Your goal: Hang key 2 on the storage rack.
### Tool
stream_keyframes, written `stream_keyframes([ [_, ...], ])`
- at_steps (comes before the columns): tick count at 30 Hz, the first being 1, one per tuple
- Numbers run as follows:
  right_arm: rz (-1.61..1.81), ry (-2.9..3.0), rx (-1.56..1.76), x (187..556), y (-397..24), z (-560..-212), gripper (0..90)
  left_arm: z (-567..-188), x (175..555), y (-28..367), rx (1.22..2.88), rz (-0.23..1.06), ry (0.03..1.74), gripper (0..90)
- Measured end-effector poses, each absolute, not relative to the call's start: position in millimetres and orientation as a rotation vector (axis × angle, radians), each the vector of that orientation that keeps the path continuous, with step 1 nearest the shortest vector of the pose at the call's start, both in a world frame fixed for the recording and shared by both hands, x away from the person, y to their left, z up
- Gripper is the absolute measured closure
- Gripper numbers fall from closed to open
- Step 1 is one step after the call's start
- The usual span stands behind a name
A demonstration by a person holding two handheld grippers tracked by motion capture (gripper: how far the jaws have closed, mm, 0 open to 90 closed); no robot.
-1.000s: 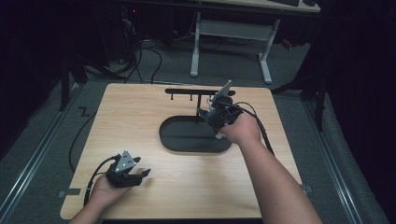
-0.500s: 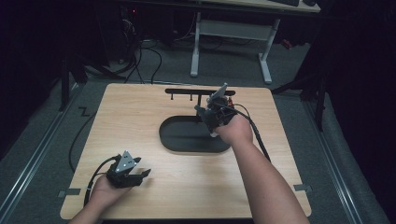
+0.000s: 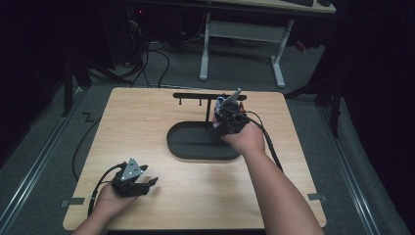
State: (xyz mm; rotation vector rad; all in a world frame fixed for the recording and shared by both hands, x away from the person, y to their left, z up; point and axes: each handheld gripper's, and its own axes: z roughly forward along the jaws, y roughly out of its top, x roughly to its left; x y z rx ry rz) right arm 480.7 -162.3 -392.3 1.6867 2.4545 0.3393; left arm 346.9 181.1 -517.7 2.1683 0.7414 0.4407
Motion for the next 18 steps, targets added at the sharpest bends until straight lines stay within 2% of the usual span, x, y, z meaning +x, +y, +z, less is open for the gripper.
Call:
stream_keyframes([
  [7,0.391,2.445,1.665,460,-175,-390,28.1,-519,347,178,2.179,0.436,0.732,38.6],
  [18,0.453,2.418,1.597,429,-195,-406,29.8,-521,348,176,2.192,0.431,0.732,37.7],
])
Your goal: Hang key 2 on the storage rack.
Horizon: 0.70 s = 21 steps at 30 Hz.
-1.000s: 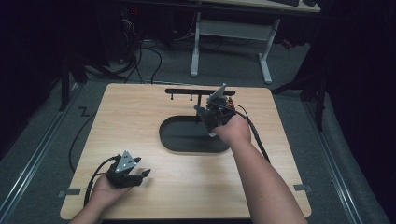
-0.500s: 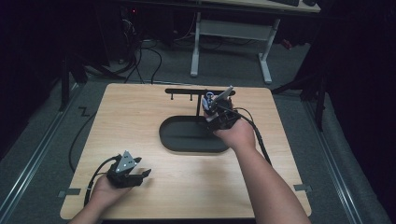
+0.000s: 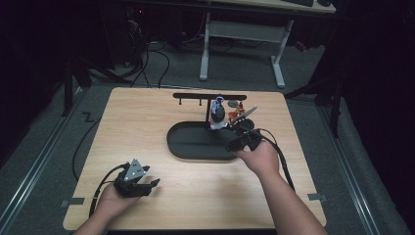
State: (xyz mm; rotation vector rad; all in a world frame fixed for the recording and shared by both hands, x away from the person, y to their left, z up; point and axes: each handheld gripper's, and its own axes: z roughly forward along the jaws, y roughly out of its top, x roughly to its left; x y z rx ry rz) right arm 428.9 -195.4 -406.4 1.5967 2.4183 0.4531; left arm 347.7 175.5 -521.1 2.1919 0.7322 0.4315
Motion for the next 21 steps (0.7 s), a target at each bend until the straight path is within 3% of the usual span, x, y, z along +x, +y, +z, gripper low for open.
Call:
stream_keyframes([
  [21,0.885,2.294,1.455,356,-217,-484,30.2,-524,345,172,2.177,0.41,0.705,37.2],
])
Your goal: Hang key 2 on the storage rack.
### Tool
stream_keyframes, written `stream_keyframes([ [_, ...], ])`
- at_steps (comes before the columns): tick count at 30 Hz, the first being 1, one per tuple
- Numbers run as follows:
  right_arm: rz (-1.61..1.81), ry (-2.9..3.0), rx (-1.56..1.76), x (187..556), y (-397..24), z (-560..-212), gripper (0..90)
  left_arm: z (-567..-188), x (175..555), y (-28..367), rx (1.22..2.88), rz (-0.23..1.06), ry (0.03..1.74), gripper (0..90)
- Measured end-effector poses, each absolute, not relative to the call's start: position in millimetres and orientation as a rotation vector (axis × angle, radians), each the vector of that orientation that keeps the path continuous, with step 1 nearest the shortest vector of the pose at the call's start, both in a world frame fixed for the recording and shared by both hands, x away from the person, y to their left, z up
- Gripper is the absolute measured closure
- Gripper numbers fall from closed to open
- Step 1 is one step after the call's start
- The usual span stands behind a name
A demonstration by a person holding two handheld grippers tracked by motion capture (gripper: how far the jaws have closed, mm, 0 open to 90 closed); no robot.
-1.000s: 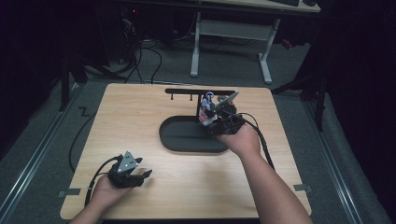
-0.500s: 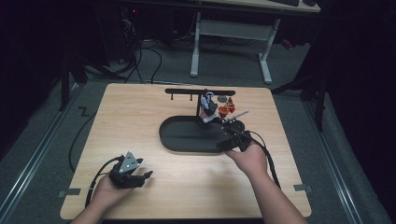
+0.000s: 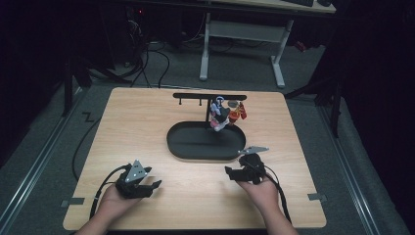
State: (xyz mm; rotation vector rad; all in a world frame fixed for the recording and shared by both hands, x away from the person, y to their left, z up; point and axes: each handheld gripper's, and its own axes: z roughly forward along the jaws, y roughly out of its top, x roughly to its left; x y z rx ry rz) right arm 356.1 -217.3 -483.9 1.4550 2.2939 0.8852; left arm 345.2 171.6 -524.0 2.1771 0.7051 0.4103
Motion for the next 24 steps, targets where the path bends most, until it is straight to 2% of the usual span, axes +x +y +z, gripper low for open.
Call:
stream_keyframes([
  [11,1.077,2.113,1.344,295,-239,-529,26.6,-531,338,159,2.157,0.357,0.67,34.5],
  [24,1.165,2.058,1.317,291,-247,-521,25.7,-530,331,149,2.152,0.39,0.654,34.3],
])
